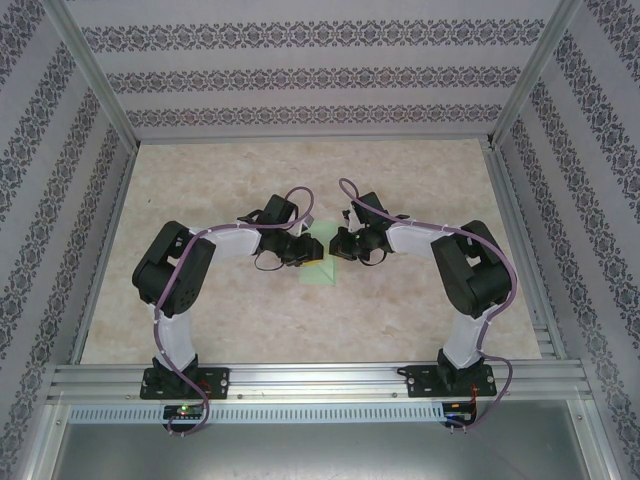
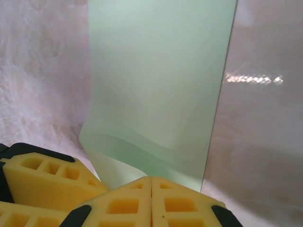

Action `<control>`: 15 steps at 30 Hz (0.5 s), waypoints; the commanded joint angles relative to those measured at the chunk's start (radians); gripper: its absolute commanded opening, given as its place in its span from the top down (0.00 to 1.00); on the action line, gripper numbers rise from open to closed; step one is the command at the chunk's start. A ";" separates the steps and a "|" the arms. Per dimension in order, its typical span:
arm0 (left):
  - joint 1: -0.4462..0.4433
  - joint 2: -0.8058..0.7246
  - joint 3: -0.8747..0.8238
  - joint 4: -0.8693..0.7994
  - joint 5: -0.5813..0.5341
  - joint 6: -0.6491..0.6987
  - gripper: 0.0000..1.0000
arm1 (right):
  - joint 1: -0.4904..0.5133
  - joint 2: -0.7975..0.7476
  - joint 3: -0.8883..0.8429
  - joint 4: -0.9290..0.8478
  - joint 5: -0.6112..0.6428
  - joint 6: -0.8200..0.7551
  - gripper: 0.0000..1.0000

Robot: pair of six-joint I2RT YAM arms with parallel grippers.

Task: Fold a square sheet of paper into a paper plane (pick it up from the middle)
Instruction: Fold the triangle a second time at the center of the table.

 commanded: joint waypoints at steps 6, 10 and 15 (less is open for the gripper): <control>0.000 0.006 0.041 0.041 0.023 0.003 0.74 | -0.013 0.009 0.001 -0.008 0.033 -0.025 0.92; -0.003 0.018 0.048 0.043 0.026 0.004 0.74 | -0.013 0.012 0.001 -0.008 0.037 -0.024 0.93; -0.004 0.029 0.054 0.038 0.024 0.006 0.74 | -0.016 0.017 0.004 -0.011 0.043 -0.025 0.92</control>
